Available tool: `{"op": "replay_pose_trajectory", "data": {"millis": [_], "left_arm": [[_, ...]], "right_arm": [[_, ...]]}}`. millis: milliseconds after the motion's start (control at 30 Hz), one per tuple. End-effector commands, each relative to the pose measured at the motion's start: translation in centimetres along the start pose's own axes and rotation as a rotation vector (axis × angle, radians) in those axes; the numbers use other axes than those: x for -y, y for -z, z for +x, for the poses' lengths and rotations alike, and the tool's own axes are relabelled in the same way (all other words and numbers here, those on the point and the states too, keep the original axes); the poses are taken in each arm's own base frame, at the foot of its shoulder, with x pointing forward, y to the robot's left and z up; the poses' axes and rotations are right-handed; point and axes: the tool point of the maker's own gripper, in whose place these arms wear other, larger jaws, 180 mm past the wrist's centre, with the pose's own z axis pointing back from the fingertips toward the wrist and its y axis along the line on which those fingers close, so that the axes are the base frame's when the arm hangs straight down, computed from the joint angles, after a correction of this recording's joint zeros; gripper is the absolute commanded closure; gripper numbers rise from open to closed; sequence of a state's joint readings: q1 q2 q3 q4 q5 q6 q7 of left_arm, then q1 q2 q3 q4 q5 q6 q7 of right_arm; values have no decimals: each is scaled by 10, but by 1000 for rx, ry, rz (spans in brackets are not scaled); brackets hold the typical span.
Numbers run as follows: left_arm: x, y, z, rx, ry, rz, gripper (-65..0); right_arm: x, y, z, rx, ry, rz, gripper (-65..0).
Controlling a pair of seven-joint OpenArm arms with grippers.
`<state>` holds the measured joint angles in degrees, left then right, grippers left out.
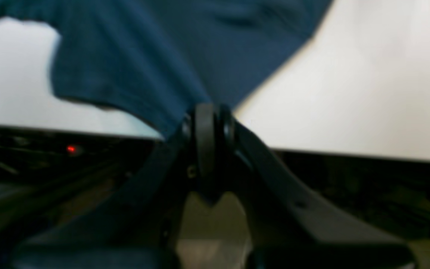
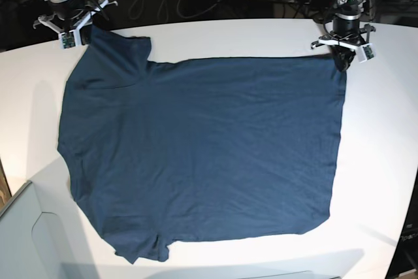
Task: Fold the T-shirt properly
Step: 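Lift the shoulders and pull them toward the robot with both grippers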
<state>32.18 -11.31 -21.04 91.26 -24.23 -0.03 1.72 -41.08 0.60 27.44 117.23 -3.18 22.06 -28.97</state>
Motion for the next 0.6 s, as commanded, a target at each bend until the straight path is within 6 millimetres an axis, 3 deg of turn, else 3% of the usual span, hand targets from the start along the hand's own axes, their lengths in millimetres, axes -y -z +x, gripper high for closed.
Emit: {"op": "replay_pose_trajectory", "data": {"millis": [0, 233, 333, 567], "left_arm": [[-1, -6, 9, 30, 13, -3, 0], [0, -26, 5, 7, 39, -16, 0], [-2, -27, 1, -3, 38, -10, 0], [-2, -20, 3, 8, 30, -8, 0]], "right_arm": [[-1, -5, 5, 25, -23, 15, -2], [-8, -17, -11, -15, -31, 47, -2], [-11, -15, -11, -18, -27, 57, -1], [-30, -3, 9, 38, -41, 111, -14]]}}
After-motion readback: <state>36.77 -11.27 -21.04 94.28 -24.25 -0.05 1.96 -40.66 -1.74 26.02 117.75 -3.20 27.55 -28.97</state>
